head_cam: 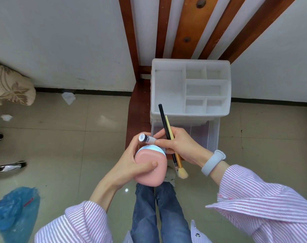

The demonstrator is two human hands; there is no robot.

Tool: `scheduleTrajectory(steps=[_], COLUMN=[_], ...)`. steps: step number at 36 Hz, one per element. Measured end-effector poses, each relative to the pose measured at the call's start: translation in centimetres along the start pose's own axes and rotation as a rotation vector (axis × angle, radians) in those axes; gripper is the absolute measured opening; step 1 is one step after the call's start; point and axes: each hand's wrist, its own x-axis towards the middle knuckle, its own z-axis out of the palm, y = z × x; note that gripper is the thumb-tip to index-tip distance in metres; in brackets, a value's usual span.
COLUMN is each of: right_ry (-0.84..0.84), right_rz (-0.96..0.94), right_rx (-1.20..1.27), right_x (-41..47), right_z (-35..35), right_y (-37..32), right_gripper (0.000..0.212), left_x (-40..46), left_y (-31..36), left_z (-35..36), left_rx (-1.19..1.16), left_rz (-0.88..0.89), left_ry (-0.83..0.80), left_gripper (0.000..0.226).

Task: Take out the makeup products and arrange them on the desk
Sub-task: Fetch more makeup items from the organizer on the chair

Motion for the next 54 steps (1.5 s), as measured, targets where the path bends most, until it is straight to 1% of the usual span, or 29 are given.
scheduleTrajectory(steps=[3,5,8,13,16,19,21,24,27,28,30,32,35,39,44,47,51,54], right_ry=[0.043,0.063,0.089,0.259,0.327,0.356,0.327,0.226,0.151,0.144,0.161,0.224,0.31,0.296,0.426,0.43,0.422,0.406], right_rz=[-0.022,-0.029,-0.027,-0.075,-0.035,0.074,0.164,0.216,0.151,0.119,0.037,-0.073,-0.159,-0.178,-0.182,-0.154,-0.111,-0.099], right_rx=[-0.053,-0.016,0.019,-0.006,-0.008,-0.035,-0.121,-0.431,-0.777,-0.857,-0.96,-1.036,-1.06,-1.118,-1.139,-1.183,-1.23,-1.162], right_x=[-0.1,-0.2,-0.4,-0.5,-0.7,-1.3,-1.9,-2.8,-3.3,-3.4,-3.5,-3.4,-2.8,-1.5,1.1,2.6,3.7,3.4], right_z=[0.1,0.4,0.7,-0.5,-2.0,-2.9,-2.9,-2.4,-1.8,-1.6,-1.4,-1.3,-1.4,-1.8,-3.5,-4.5,-5.2,-5.1], right_y=[-0.1,-0.1,0.1,0.4,1.1,2.5,3.7,5.8,7.9,8.5,9.1,8.8,7.8,7.3,5.9,4.3,3.0,2.9], right_gripper=[0.005,0.009,0.003,0.007,0.009,0.016,0.022,0.027,0.022,0.025,0.043,0.056,0.058,0.059,0.059,0.055,0.052,0.044], left_x=[0.0,0.1,0.4,0.8,0.8,0.6,0.5,0.4,0.2,0.2,0.1,-0.1,-0.1,0.2,0.5,0.5,0.5,0.4], left_y=[0.1,0.1,0.0,-0.7,-1.2,-1.7,-2.3,-3.1,-3.6,-3.8,-4.0,-4.1,-4.2,-4.2,-4.1,-4.0,-3.9,-3.6], left_z=[0.2,0.4,0.6,0.3,0.0,-0.3,-0.5,-0.7,-0.9,-1.0,-1.1,-1.2,-1.3,-1.2,-1.0,-1.1,-1.1,-1.2], left_rx=[-0.001,0.006,-0.023,-0.061,-0.075,-0.073,-0.065,-0.048,-0.028,-0.019,-0.016,-0.023,-0.03,-0.043,-0.048,-0.053,-0.048,-0.044], left_rz=[0.005,0.013,0.017,0.017,0.024,0.037,0.04,0.033,0.028,0.027,0.025,0.023,0.023,0.023,0.033,0.033,0.035,0.038], left_ry=[0.005,-0.004,0.038,0.123,0.175,0.255,0.327,0.42,0.448,0.453,0.456,0.458,0.462,0.462,0.455,0.458,0.474,0.494], left_gripper=[0.07,0.07,0.066,0.067,0.067,0.066,0.067,0.064,0.062,0.062,0.061,0.06,0.059,0.059,0.061,0.061,0.055,0.053])
